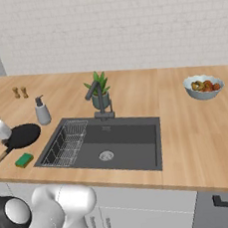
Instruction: Pick the pan and sponge and place them into the sink. Then turn on the water.
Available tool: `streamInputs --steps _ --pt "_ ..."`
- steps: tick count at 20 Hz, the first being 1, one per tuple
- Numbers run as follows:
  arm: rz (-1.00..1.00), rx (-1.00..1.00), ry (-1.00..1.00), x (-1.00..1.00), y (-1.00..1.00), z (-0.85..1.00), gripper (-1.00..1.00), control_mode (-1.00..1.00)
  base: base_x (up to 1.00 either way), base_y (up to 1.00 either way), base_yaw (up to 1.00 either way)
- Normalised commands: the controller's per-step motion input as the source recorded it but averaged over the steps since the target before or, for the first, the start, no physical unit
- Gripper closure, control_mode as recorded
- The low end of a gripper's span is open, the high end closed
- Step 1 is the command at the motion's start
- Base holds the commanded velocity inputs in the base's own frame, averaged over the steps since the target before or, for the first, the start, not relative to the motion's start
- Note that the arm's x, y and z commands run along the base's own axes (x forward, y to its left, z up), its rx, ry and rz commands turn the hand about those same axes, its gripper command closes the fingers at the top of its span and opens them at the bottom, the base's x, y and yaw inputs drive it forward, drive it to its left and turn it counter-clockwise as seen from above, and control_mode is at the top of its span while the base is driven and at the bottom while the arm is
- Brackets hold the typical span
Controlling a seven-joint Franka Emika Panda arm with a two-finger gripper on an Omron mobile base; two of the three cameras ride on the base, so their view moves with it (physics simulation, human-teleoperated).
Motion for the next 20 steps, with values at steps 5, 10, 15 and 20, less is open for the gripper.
streamInputs --steps 5,10,15,20 --pt "-0.03 -0.01 0.03 0.36 0.87 -0.61 -1.0 -1.0 0.0 0.0 0.0" --pt "-0.01 0.0 0.09 0.51 0.76 -0.62 -1.0 -1.0 0.0 0.0 0.0" --pt "-0.05 0.0 0.08 0.61 0.63 -0.56 -1.0 -1.0 0.0 0.0 0.0" --pt "-0.09 0.0 0.01 0.63 0.54 -0.42 -1.0 -1.0 0.0 0.0 0.0"
